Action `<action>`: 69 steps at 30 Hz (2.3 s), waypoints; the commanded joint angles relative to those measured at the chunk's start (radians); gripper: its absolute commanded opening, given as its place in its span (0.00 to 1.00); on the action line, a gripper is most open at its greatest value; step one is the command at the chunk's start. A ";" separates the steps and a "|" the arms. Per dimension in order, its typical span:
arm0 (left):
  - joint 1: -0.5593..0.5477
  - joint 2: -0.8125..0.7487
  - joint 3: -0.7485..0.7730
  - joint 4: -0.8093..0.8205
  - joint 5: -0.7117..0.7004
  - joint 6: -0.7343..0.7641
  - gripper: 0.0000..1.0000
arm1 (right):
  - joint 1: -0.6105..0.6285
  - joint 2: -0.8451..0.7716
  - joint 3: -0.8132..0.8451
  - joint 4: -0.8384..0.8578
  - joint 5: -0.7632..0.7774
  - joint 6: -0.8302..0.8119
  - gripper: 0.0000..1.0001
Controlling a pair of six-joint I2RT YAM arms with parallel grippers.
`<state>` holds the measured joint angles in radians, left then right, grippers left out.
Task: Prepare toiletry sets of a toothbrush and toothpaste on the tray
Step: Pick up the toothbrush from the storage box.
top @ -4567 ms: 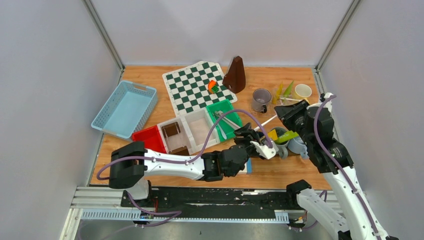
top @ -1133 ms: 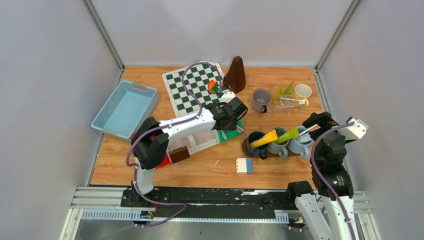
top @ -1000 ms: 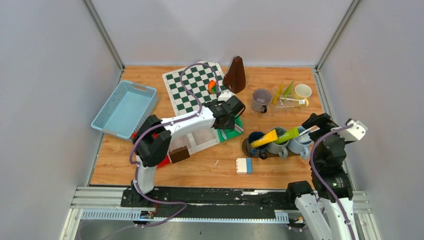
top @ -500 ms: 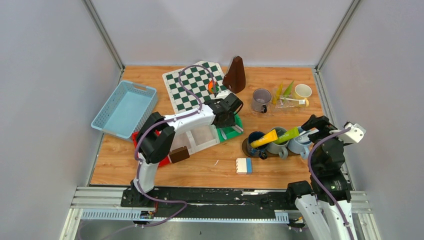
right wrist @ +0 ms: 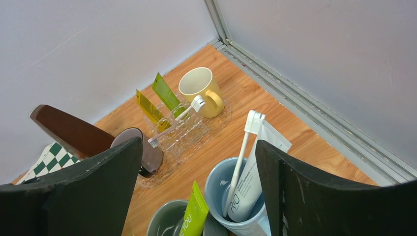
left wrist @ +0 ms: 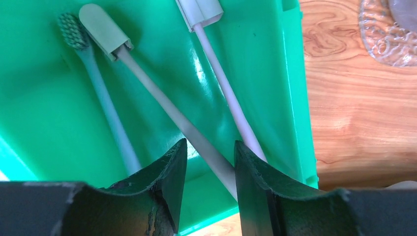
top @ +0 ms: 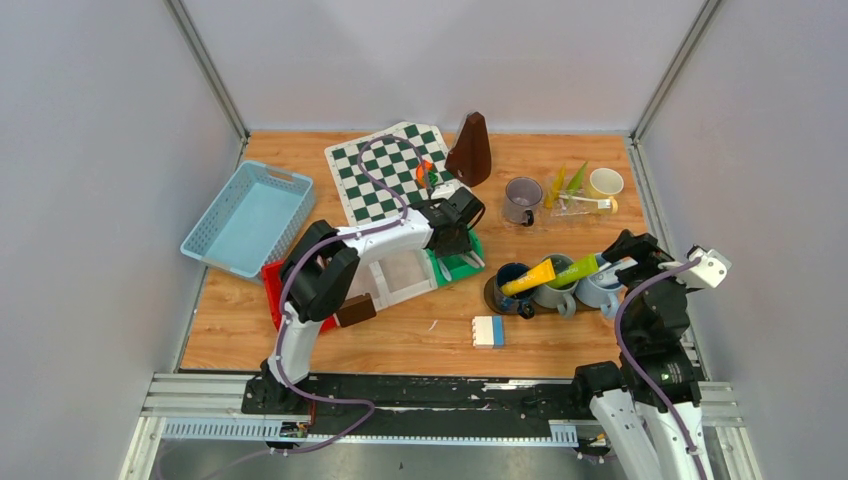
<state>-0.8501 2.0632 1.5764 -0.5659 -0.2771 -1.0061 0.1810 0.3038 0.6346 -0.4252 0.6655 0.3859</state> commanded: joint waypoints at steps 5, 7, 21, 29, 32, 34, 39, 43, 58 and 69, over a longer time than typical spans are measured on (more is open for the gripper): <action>0.003 -0.015 -0.030 -0.029 0.008 -0.061 0.46 | 0.006 -0.014 -0.005 0.044 0.001 -0.018 0.86; 0.003 -0.021 -0.036 -0.032 -0.002 -0.072 0.41 | 0.005 -0.014 -0.006 0.045 0.000 -0.018 0.86; 0.005 -0.170 -0.091 -0.019 -0.001 -0.143 0.11 | 0.005 -0.015 0.016 0.048 -0.015 -0.031 0.87; 0.003 -0.313 -0.170 0.041 0.020 -0.142 0.00 | 0.005 0.009 0.062 0.031 -0.097 -0.045 0.87; -0.002 -0.377 -0.214 0.081 0.022 -0.106 0.00 | 0.005 0.030 0.096 0.013 -0.160 -0.047 0.87; -0.014 -0.413 -0.231 0.093 0.000 -0.069 0.00 | 0.005 0.053 0.121 -0.005 -0.208 -0.045 0.87; -0.079 -0.501 -0.242 0.084 -0.111 0.080 0.00 | 0.005 0.137 0.220 -0.094 -0.330 -0.023 0.87; -0.147 -0.566 -0.265 0.135 -0.246 0.250 0.00 | 0.005 0.207 0.304 -0.168 -0.430 0.014 0.87; -0.388 -0.662 -0.384 0.498 -0.475 0.993 0.00 | 0.005 0.361 0.482 -0.285 -0.763 0.228 0.87; -0.505 -0.552 -0.379 0.718 -0.572 1.308 0.00 | 0.006 0.379 0.411 -0.188 -0.879 0.423 0.86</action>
<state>-1.3281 1.4754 1.1843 0.0219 -0.7876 0.1425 0.1822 0.6750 1.0580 -0.6914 -0.1493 0.7109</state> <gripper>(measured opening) 0.217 0.861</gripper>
